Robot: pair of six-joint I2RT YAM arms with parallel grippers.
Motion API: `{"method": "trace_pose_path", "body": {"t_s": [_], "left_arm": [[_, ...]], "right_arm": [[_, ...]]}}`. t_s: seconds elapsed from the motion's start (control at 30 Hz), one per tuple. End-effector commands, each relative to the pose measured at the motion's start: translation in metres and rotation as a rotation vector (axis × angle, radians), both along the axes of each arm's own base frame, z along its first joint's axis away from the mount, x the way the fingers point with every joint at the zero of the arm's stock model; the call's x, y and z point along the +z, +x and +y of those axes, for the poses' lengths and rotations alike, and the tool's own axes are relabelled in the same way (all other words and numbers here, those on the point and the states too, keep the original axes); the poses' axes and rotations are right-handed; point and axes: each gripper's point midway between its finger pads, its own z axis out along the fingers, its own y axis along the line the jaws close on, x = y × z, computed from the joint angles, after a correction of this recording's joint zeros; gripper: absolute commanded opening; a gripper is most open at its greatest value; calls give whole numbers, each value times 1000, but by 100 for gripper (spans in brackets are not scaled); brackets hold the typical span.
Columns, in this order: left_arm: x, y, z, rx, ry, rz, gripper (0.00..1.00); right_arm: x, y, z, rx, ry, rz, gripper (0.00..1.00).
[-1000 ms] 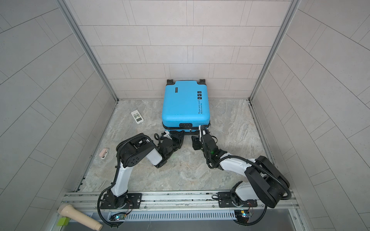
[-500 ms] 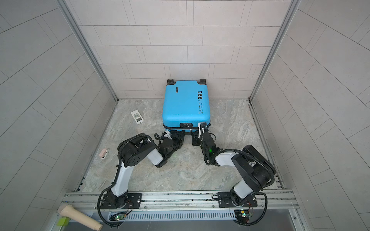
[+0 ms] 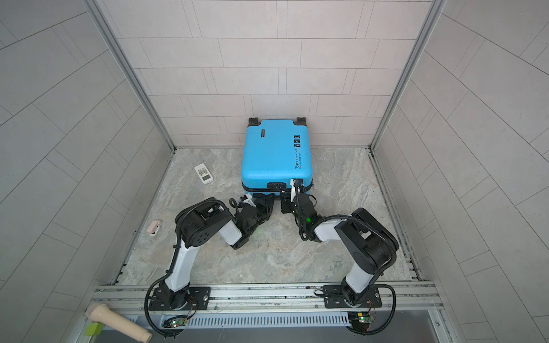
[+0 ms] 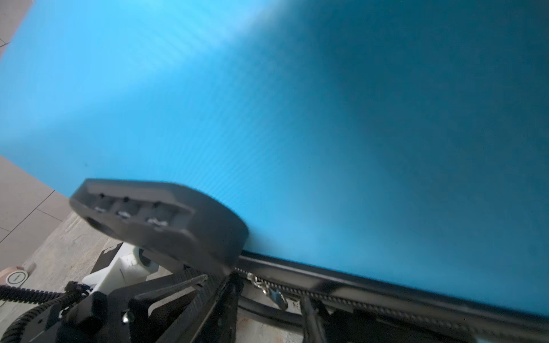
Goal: Pack the luggage
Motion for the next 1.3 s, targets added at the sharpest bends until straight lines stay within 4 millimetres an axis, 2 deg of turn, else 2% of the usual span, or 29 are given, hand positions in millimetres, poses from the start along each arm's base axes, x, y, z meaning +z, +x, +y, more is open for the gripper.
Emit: {"method": "trace_pose_path", "body": {"t_s": [0.0,0.4,0.6,0.77,1.27], "left_arm": [[-11,21,-14,-100,45,23,0],[-15,18,-17,-122,45,33,0],[-18,16,-16,-124,48,40,0],[-18,16,-14,-119,49,42,0],[-23,18,4,-58,65,59,0]], "right_arm": [[9,12,-3,-32,50,-28,36],[10,25,-2,-60,165,-49,21],[5,34,-16,-127,248,-42,10],[2,32,-29,-156,272,-37,0],[-8,13,-73,-221,197,35,0]]}}
